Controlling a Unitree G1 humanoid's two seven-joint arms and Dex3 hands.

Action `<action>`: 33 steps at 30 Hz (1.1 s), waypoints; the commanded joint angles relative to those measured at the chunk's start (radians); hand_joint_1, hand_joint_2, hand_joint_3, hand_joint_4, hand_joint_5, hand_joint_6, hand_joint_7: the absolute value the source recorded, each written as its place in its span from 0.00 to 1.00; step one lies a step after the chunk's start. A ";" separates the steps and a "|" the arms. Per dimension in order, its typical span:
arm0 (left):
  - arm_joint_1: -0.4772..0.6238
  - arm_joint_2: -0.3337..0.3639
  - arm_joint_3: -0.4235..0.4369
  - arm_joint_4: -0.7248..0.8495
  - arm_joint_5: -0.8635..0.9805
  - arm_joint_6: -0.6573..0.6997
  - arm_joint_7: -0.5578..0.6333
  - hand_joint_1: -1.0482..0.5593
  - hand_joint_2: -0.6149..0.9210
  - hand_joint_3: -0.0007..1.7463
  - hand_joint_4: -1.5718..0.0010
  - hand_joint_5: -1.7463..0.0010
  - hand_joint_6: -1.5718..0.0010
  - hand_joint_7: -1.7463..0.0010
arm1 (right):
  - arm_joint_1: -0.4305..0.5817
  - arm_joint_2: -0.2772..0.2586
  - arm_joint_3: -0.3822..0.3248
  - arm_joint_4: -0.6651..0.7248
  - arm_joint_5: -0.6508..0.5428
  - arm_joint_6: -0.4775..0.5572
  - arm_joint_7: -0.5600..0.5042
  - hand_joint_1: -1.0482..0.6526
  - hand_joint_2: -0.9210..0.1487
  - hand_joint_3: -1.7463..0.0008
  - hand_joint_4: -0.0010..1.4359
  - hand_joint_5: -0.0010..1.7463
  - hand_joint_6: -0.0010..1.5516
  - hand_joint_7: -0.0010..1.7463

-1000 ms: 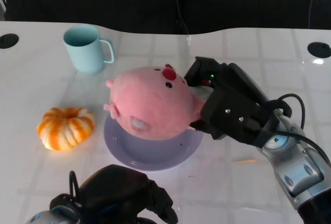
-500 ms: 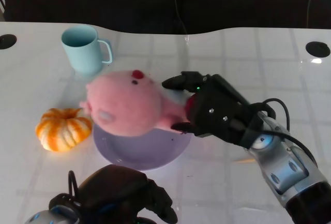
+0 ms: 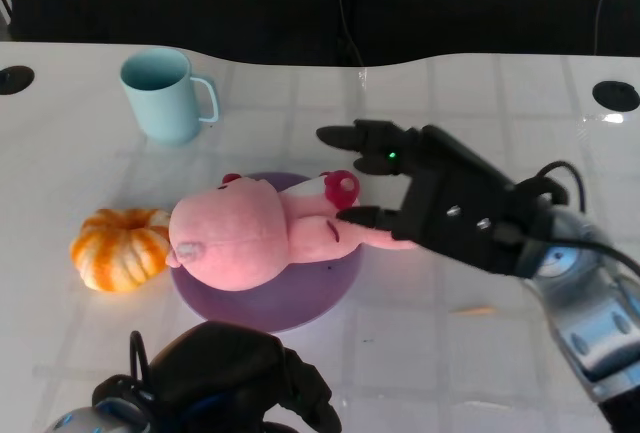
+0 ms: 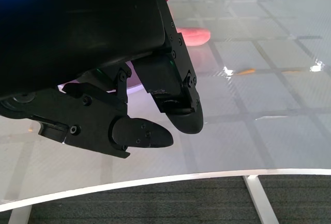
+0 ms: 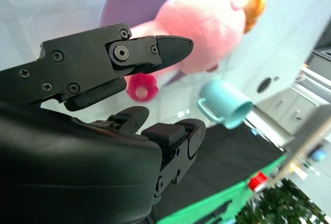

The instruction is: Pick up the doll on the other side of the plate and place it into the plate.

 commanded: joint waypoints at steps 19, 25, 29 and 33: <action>-0.015 0.032 0.032 0.010 -0.012 -0.004 0.001 0.50 1.00 0.14 0.51 0.30 0.31 0.99 | 0.503 -0.254 -0.283 -0.394 0.147 -0.156 0.042 0.53 0.00 0.91 0.52 0.52 0.58 0.15; -0.015 0.056 0.054 0.018 -0.029 -0.020 -0.008 0.49 1.00 0.16 0.52 0.31 0.31 1.00 | 0.585 -0.229 -0.287 -0.417 0.159 -0.119 0.019 0.62 0.17 0.65 0.51 0.75 0.51 0.52; -0.010 0.066 0.059 0.021 -0.033 -0.034 0.001 0.50 1.00 0.15 0.51 0.32 0.31 1.00 | 0.588 -0.238 -0.272 -0.342 0.147 -0.177 0.011 0.66 0.32 0.43 0.57 0.81 0.54 0.58; 0.000 0.063 0.066 0.021 -0.043 -0.041 0.013 0.50 1.00 0.15 0.51 0.31 0.31 1.00 | 0.575 -0.241 -0.262 -0.274 0.129 -0.225 -0.002 0.65 0.47 0.25 0.61 0.93 0.59 0.65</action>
